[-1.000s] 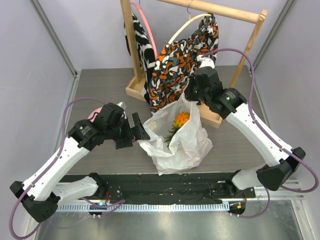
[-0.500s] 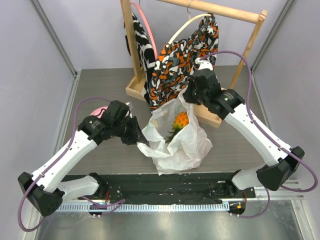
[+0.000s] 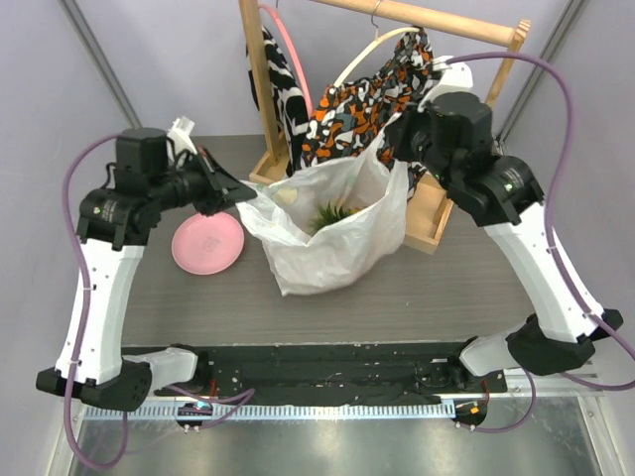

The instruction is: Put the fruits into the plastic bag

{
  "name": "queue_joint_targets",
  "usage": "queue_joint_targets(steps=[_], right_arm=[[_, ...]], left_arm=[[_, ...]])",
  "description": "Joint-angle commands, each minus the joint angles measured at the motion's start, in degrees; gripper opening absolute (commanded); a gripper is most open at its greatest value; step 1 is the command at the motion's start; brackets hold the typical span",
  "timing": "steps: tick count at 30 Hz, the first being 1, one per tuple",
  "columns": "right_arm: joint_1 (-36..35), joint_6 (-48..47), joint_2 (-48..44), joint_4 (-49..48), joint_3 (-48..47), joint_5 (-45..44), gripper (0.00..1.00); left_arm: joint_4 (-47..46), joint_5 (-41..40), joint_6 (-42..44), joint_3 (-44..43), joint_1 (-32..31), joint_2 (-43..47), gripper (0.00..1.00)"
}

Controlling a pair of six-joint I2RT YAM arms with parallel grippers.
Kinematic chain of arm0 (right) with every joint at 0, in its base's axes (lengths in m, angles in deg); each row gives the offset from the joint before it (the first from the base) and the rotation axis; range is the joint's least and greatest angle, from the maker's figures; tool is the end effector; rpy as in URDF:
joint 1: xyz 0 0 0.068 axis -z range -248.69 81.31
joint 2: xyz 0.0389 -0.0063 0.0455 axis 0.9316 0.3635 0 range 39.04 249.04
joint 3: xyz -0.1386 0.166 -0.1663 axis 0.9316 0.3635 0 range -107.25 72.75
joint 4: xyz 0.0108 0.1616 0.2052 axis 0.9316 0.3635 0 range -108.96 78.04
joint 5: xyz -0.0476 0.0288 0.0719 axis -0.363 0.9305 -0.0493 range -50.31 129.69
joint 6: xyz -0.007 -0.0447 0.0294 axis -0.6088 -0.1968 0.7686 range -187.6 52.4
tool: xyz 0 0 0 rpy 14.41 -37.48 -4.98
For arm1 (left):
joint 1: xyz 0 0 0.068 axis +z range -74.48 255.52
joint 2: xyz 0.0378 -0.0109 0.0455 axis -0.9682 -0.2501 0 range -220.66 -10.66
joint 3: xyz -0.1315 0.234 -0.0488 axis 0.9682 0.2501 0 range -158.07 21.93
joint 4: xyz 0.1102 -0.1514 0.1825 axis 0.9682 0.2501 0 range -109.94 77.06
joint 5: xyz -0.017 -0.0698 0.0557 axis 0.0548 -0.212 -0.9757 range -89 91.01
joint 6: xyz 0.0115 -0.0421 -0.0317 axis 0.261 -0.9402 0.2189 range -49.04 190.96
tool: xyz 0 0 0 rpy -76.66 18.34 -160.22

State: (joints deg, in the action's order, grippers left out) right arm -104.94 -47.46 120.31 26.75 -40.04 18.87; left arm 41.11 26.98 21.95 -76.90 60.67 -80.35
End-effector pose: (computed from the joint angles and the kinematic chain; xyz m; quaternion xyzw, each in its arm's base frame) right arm 0.2182 0.1445 0.5273 0.0011 0.7840 0.1598 0.5999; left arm 0.1924 -0.0672 0.4767 -0.1459 0.8463 -0.4170 0.2976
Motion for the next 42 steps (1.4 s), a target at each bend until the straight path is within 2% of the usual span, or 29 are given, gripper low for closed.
queue_joint_targets(steps=[1, 4, 7, 8, 10, 13, 16, 19, 24, 27, 28, 30, 31, 35, 42], right_arm=[[0.1, -1.9, -2.1, -1.2, -1.5, -3.0, 0.01], [0.1, 0.3, -2.8, -1.4, 1.0, -2.3, 0.01], [0.0, 2.1, -4.4, -3.2, 5.4, -1.7, 0.01], [0.1, 2.6, -4.8, -3.7, 6.7, -1.3, 0.01], [0.0, 3.1, -5.4, -4.1, 10.6, -1.2, 0.01], [0.0, 3.9, -6.0, -4.0, 15.9, 0.1, 0.01], [0.1, 5.1, -6.3, -4.1, 20.2, 0.7, 0.01], [0.0, 5.5, -6.3, -4.2, 21.4, 0.8, 0.01], [0.1, 4.6, -5.3, -4.8, 19.9, 0.5, 0.01], [0.1, 4.4, -4.5, -4.8, 19.5, 1.0, 0.08], [0.0, 4.4, -4.3, -4.9, 19.5, 1.6, 0.17], [0.1, 3.9, -4.0, -5.4, 19.1, 2.1, 0.35], [0.0, 3.6, -4.0, -5.5, 19.0, 2.3, 0.48], [0.1, 1.5, -4.1, -6.4, 18.3, 2.9, 0.68], [0.0, -2.9, -6.1, -9.5, 17.3, 8.6, 0.77]], left_arm=[[5.2, 11.9, 0.9, -6.4, 5.1, -2.6, 0.0], [3.4, 18.2, -1.0, -7.3, 9.0, -3.0, 0.0], [-1.6, 24.5, -4.6, -2.2, 13.9, -1.4, 0.01], [-4.9, 25.7, -5.5, 1.9, 17.0, -0.6, 0.04], [-6.8, 27.3, -6.2, 5.6, 19.1, 0.7, 0.05], [-4.0, 25.1, -1.2, 8.7, 21.6, 0.0, 0.03], [4.5, 17.6, 7.1, 6.1, 21.6, -1.8, 0.03], [7.6, 14.9, 9.4, 5.4, 21.6, -2.9, 0.03], [6.0, 14.9, 9.0, 6.5, 21.5, -2.8, 0.16], [5.6, 14.5, 9.7, 5.9, 21.5, -2.6, 0.34], [5.9, 12.8, 10.1, 5.4, 21.4, -2.6, 0.54], [6.7, 10.8, 11.4, 4.5, 20.9, -2.2, 0.67], [6.8, 10.1, 11.8, 4.3, 20.9, -2.0, 0.77], [5.0, 5.0, 12.8, 4.2, 20.9, 0.2, 0.86], [-1.2, -1.7, 11.1, 5.7, 20.9, 3.8, 0.95]])
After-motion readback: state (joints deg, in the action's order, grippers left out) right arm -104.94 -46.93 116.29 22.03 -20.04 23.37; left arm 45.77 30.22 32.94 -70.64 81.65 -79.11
